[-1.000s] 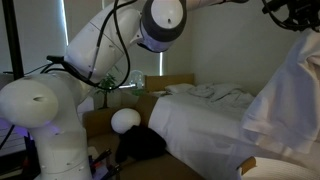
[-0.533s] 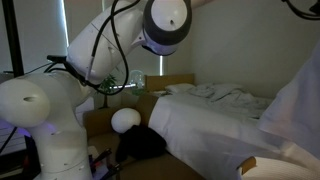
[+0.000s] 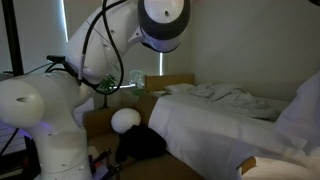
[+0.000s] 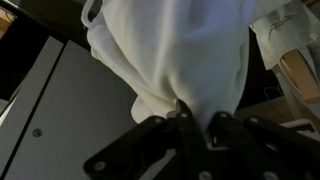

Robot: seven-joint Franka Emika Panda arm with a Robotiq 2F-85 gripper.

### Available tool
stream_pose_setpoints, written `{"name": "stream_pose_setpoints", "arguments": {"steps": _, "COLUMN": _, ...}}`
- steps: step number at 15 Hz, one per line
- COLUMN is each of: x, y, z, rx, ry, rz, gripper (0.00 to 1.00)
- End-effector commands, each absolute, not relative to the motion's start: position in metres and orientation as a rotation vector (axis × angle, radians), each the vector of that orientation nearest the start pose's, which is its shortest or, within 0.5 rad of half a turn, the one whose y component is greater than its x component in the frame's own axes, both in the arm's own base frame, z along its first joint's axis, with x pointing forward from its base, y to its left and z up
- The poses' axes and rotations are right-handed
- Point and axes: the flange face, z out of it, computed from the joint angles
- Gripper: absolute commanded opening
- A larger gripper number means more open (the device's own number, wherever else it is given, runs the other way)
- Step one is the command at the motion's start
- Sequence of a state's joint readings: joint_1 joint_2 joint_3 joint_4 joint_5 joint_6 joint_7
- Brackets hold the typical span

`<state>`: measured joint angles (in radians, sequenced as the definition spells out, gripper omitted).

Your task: Pick up the cloth from the couch and put it in the laundry basket.

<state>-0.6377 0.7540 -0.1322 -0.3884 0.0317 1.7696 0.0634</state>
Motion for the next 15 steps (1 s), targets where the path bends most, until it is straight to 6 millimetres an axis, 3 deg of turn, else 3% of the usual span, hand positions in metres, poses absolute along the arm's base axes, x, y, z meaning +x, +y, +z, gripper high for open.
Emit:
{"name": "stream_pose_setpoints", "arguments": {"steps": 1, "x": 0.542, "y": -0.457, "z": 0.742, "rx": -2.957, "ry": 1.244, "rz": -1.094, "gripper": 0.12}}
{"name": "stream_pose_setpoints", "arguments": {"steps": 6, "x": 0.527, "y": -0.447, "z": 0.774, "rx": -2.940, "ry": 1.218, "rz": -1.187, "gripper": 0.11}}
{"name": "stream_pose_setpoints", "arguments": {"steps": 7, "x": 0.536, "y": -0.452, "z": 0.751, "rx": -2.990, "ry": 1.243, "rz": -1.097, "gripper": 0.10}}
{"name": "stream_pose_setpoints", "arguments": {"steps": 8, "x": 0.534, "y": -0.450, "z": 0.753, "rx": -2.991, "ry": 1.242, "rz": -1.090, "gripper": 0.16}}
{"name": "stream_pose_setpoints", "arguments": {"steps": 12, "x": 0.543, "y": -0.455, "z": 0.738, "rx": -3.001, "ry": 1.241, "rz": -1.037, "gripper": 0.16}}
{"name": "stream_pose_setpoints", "arguments": {"steps": 13, "x": 0.544, "y": -0.455, "z": 0.736, "rx": -3.002, "ry": 1.240, "rz": -1.034, "gripper": 0.10}}
{"name": "stream_pose_setpoints", "arguments": {"steps": 15, "x": 0.551, "y": -0.455, "z": 0.726, "rx": -3.014, "ry": 1.242, "rz": -1.003, "gripper": 0.11}}
